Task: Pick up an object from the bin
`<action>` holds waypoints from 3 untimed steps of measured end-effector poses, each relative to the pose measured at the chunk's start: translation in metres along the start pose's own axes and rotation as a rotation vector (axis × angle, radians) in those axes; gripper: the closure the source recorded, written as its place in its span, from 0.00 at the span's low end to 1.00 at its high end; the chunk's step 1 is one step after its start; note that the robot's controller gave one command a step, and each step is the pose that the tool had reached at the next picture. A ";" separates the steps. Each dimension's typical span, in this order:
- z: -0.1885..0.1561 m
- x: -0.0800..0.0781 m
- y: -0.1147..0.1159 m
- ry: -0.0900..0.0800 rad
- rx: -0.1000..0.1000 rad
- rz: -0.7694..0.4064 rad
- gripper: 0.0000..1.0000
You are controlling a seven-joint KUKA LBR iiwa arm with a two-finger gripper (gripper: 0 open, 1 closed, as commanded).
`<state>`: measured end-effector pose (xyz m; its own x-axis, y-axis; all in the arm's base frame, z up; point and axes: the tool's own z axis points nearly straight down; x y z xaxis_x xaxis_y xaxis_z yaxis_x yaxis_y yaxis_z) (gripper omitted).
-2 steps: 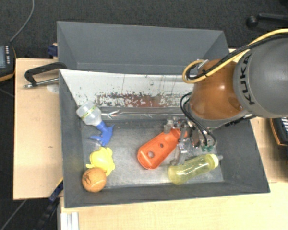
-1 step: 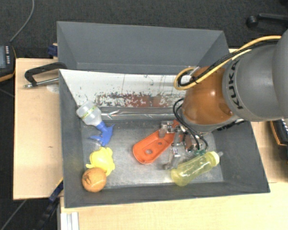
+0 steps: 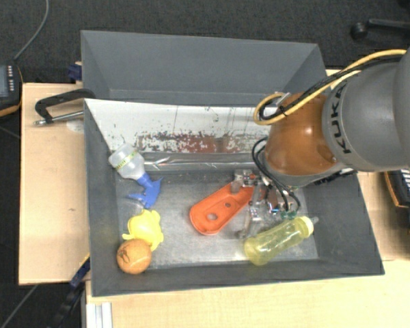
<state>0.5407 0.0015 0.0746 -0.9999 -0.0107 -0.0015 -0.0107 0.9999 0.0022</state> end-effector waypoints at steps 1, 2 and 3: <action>-0.005 0.020 0.033 0.007 -0.004 0.058 1.00; -0.004 0.020 0.033 0.007 -0.004 0.058 0.00; -0.004 0.020 0.033 0.007 -0.004 0.058 0.00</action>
Offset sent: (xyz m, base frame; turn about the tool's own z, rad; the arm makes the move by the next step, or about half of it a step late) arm 0.0000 0.0000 0.0000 0.0000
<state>0.5201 0.0342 0.0791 -0.9989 0.0468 0.0061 0.0469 0.9989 0.0057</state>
